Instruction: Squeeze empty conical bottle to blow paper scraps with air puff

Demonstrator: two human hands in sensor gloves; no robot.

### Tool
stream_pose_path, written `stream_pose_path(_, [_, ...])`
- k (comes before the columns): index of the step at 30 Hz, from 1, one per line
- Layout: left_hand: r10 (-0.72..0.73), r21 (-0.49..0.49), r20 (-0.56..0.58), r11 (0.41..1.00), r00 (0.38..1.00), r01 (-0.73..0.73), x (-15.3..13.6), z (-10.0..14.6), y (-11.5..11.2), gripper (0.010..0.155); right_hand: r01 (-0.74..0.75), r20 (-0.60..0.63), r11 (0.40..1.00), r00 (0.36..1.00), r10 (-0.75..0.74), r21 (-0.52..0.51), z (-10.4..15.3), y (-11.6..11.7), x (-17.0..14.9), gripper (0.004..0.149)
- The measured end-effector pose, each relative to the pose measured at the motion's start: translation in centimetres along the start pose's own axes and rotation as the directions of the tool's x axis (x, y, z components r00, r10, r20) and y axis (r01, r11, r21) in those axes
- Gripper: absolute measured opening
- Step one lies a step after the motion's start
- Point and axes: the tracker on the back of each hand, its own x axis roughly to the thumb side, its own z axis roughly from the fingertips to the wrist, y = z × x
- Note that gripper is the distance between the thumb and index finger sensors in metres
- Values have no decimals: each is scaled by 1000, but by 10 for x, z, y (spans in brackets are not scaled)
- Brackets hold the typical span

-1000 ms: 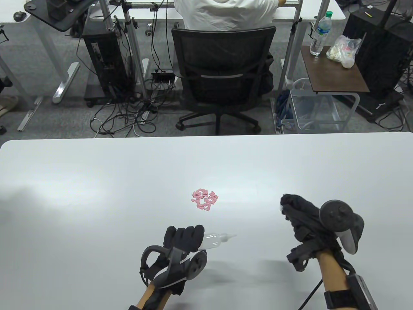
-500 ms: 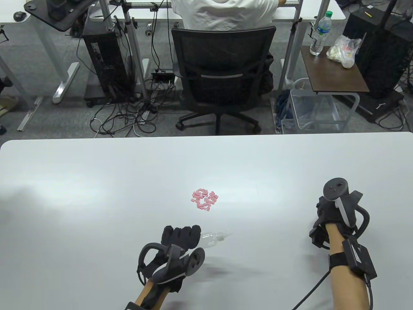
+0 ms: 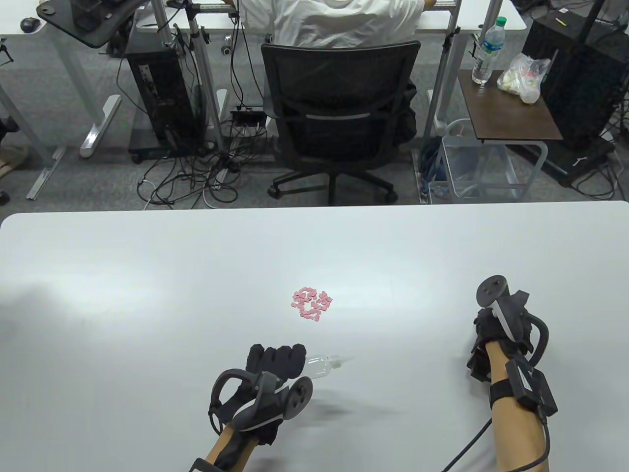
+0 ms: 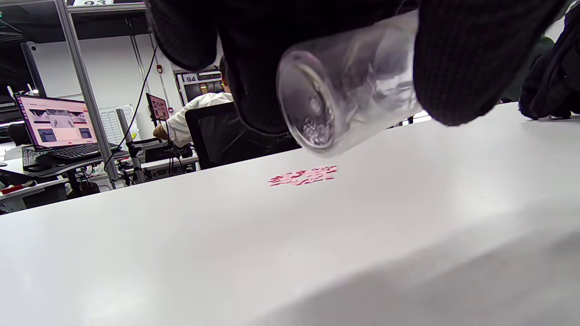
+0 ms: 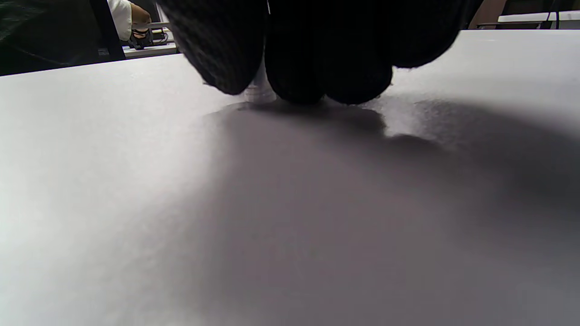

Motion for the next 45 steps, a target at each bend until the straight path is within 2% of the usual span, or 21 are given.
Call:
stream_pose_path(5, [1,6,-5,1000,1000,-1,-1,0,0,75,120,4,993,993,-120,-5,5,-14,-13,58])
stream_pose_path(8, [2,4,-10,1000,1000,-2,-2,0,0,75,210,22,977,978,-209,-25,13,-29,-23,61])
stream_pose_path(13, [3,2,-26,1000,1000,-3,-4,0,1,75,342,133,936,934,-330,-78,42,-51,-40,65])
stream_pose_path(15, [8,7,-38,1000,999,-8,-7,0,1,75,385,191,918,912,-362,-97,57,-55,-47,65])
stream_pose_path(21, [-12,-1,-120,1000,993,12,-20,-1,1,74,552,244,827,821,-516,-109,85,-49,-70,63])
stream_pose_path(26, [-43,-24,-211,999,976,39,-46,-6,-4,74,571,261,816,804,-534,-90,89,-42,-76,62])
stream_pose_path(29, [-145,-42,-259,989,955,139,-69,-16,-7,74,574,271,815,800,-535,-86,88,-43,-75,61])
stream_pose_path(31, [-220,-72,-278,975,935,208,-87,-26,-10,74,586,287,806,789,-544,-84,88,-45,-74,61])
stream_pose_path(35, [-243,-172,-293,965,925,199,-121,-52,-19,73,584,311,807,785,-535,-88,91,-48,-71,61])
stream_pose_path(37, [-303,-203,-285,946,909,252,-126,-62,-24,73,587,314,803,784,-536,-96,91,-50,-72,61])
stream_pose_path(40, [-432,-222,-208,894,877,388,-122,-74,-31,73,598,308,795,780,-545,-106,89,-52,-77,61])
stream_pose_path(45, [-494,-170,-153,866,856,470,-116,-84,-35,69,618,287,778,770,-570,-114,85,-53,-85,61])
